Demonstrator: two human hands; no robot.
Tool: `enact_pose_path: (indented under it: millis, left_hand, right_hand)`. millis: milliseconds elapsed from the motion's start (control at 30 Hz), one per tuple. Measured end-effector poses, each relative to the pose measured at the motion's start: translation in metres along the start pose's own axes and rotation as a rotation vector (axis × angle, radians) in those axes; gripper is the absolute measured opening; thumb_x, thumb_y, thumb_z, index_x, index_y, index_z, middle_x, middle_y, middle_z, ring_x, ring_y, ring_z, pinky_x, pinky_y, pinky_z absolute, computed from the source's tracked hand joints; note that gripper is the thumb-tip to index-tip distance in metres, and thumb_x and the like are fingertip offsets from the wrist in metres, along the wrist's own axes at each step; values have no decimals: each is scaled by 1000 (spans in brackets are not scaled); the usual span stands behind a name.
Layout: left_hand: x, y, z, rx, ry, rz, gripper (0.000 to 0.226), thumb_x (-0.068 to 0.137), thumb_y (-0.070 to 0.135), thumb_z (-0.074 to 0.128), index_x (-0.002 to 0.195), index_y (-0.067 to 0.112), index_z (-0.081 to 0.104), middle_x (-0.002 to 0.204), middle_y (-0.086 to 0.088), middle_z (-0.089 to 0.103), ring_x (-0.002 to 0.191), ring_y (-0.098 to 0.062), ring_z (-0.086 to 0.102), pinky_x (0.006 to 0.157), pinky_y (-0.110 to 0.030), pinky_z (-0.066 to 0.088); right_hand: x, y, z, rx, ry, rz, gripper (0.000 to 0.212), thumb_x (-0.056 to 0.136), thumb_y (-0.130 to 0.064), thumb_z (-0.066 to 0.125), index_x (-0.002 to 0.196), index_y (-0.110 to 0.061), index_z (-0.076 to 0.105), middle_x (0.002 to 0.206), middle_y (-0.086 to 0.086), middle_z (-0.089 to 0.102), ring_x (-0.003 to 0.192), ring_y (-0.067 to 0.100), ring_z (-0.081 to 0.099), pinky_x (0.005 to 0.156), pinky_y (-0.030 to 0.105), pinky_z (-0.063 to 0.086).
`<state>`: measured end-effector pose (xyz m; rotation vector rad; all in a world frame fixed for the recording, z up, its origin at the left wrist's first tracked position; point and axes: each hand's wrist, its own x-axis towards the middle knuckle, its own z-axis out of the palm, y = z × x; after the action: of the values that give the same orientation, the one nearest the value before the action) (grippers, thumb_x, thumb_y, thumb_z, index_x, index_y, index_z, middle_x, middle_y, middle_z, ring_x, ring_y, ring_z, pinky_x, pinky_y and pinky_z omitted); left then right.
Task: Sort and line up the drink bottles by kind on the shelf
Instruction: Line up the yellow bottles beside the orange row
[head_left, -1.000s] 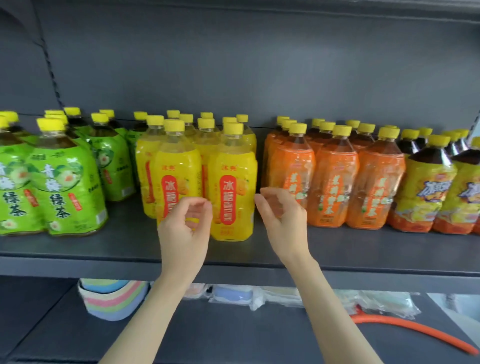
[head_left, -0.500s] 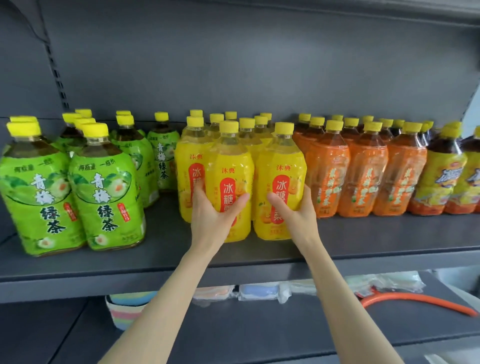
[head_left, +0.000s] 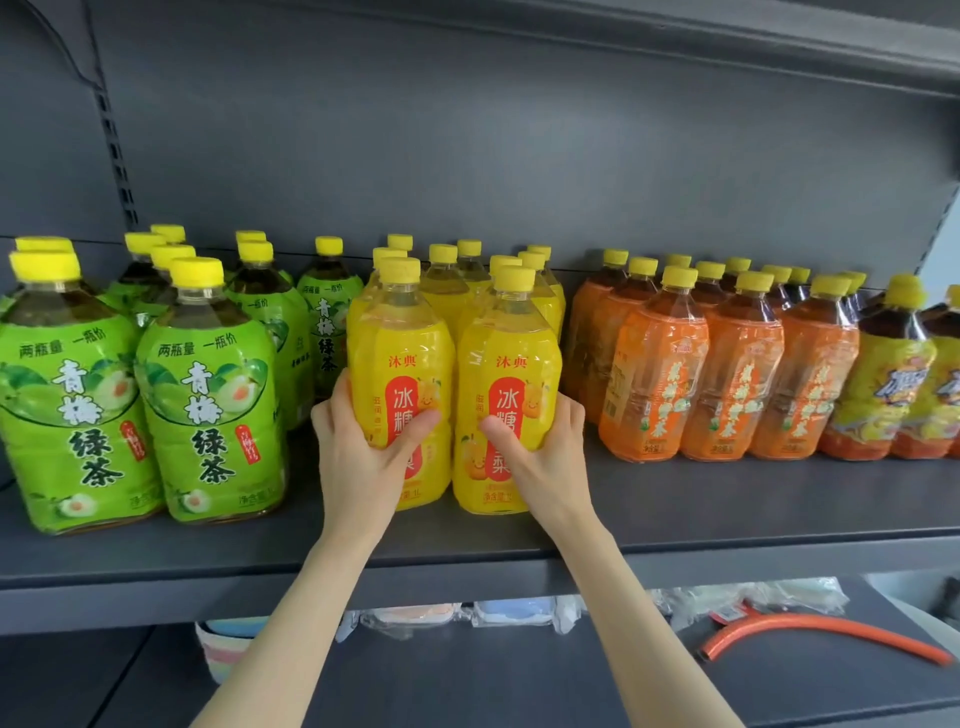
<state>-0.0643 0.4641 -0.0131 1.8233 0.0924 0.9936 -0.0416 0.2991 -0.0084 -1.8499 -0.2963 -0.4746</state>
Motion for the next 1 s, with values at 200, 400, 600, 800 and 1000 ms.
enact_pose_path:
  millis: [200,400,600,800,1000]
  left_hand:
    - [-5,1,3,115,90,16,105,66,74,53,146,15,22,140,-13,37,128,-29,38,102,-47,36]
    - [-35,24,16,90,289,325,51,90,34,57,126,0,45,122,-21,46,112,-21,43,93,-18,35]
    - [-52,41,53,-109,-4,146,60,93,59,26,139,23,34,138,2,45,121,-1,44,89,-2,36]
    - [-41,50,87,-168,-43,-22,65,94,55,29,150,25,15,156,6,21,140,-8,23,111,-26,25]
    - [-7,41,117,-83,-27,-226,93,79,68,39,152,20,5,158,-2,15,145,-23,15,118,-46,15]
  right_hand:
    - [2,-5,-3,260,-145,99,81,66,-54,77,130,-31,32,122,-8,57,106,10,61,81,24,56]
    - [0,-7,-8,285,-163,87,83,65,-49,72,134,-24,33,119,-9,60,104,8,63,80,24,57]
    - [2,-3,-20,316,-187,68,78,65,-52,72,130,-23,37,114,-10,60,100,10,64,77,26,56]
    - [4,14,-64,333,-119,44,76,67,-51,70,131,-27,35,118,-11,59,104,6,62,78,21,55]
    - [5,36,-112,310,-42,6,53,67,-50,71,112,-44,43,104,-23,63,96,-7,63,70,15,54]
